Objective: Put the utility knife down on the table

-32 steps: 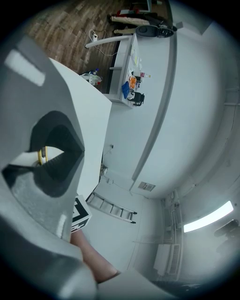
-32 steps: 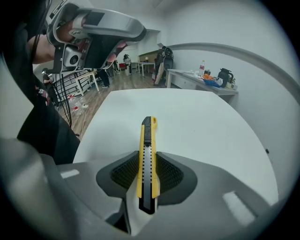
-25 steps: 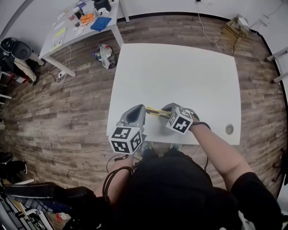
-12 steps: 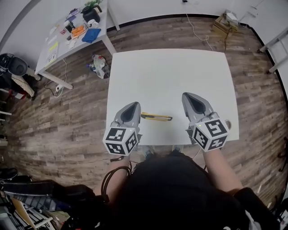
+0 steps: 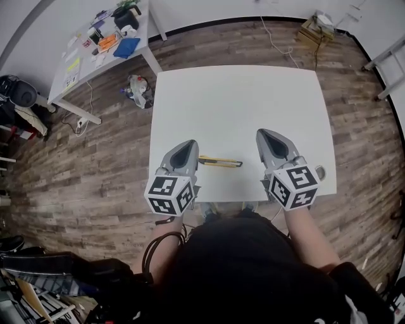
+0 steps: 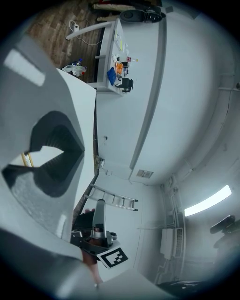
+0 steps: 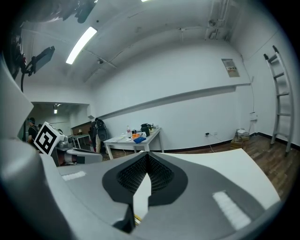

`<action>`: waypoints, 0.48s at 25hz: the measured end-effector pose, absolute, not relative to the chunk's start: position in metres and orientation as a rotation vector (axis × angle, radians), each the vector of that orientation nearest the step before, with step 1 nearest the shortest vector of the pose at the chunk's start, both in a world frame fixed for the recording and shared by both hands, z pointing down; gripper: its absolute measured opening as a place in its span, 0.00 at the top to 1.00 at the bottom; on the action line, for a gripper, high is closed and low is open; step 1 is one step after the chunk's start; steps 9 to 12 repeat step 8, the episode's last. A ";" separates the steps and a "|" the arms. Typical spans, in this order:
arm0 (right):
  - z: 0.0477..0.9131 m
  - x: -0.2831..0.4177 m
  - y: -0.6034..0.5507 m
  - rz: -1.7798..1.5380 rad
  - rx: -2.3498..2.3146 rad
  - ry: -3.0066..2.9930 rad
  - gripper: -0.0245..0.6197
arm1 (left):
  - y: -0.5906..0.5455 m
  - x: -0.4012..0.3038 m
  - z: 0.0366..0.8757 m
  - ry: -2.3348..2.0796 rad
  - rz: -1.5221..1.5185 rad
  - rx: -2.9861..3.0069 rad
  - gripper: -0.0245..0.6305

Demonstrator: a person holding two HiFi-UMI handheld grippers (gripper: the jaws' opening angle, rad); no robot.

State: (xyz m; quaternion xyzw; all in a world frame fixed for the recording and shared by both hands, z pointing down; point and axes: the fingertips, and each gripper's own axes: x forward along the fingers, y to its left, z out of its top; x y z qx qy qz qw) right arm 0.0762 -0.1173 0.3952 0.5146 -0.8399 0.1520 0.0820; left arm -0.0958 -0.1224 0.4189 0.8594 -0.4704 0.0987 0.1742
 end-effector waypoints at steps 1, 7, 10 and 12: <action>0.395 0.074 -0.118 0.453 1.530 -2.513 0.93 | -0.122 -0.097 0.420 -1.335 0.279 2.433 0.96; 0.398 0.068 -0.118 0.452 1.505 -2.520 0.93 | -0.120 -0.101 0.423 -1.341 0.279 2.421 0.96; 0.399 0.068 -0.118 0.453 1.503 -2.521 0.93 | -0.120 -0.101 0.424 -1.341 0.278 2.420 0.96; 0.399 0.068 -0.118 0.453 1.503 -2.521 0.93 | -0.120 -0.101 0.424 -1.341 0.278 2.420 0.96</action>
